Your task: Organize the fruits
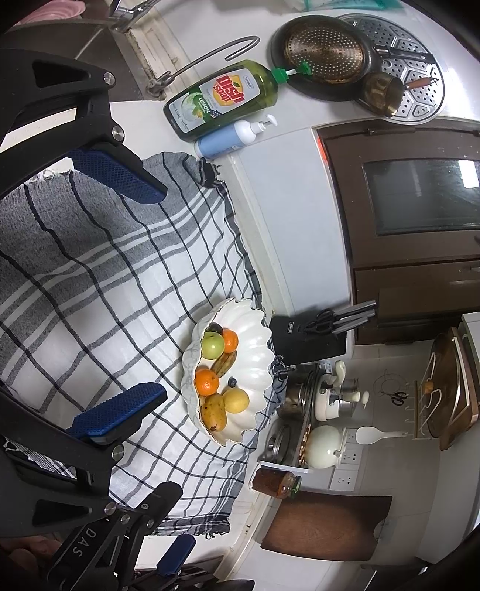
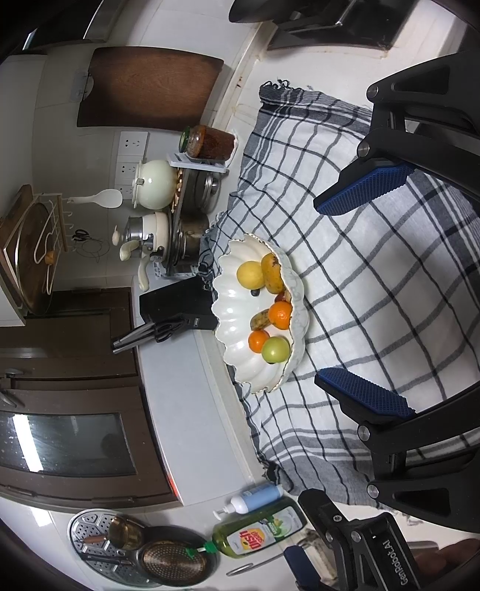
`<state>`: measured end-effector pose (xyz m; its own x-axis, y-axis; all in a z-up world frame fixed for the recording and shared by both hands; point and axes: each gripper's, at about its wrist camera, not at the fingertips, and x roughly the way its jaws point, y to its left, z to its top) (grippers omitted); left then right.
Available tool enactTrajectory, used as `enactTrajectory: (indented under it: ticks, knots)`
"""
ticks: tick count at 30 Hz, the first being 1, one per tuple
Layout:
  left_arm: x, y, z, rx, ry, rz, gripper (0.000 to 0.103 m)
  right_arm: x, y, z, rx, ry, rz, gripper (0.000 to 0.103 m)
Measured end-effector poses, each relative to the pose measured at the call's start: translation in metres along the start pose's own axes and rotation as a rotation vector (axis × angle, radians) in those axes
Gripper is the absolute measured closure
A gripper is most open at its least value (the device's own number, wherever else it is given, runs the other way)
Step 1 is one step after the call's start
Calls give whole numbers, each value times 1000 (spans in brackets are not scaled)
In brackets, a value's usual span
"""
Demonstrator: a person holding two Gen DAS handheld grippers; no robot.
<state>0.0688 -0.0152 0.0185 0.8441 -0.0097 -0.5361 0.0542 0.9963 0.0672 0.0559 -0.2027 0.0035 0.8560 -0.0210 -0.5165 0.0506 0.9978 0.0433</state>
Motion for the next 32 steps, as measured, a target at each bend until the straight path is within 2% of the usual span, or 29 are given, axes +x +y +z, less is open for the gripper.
enactTrajectory:
  ticks: [32]
  knots:
    - [8, 3, -6, -8, 34, -3, 4, -2, 3, -6, 0, 7, 8, 18]
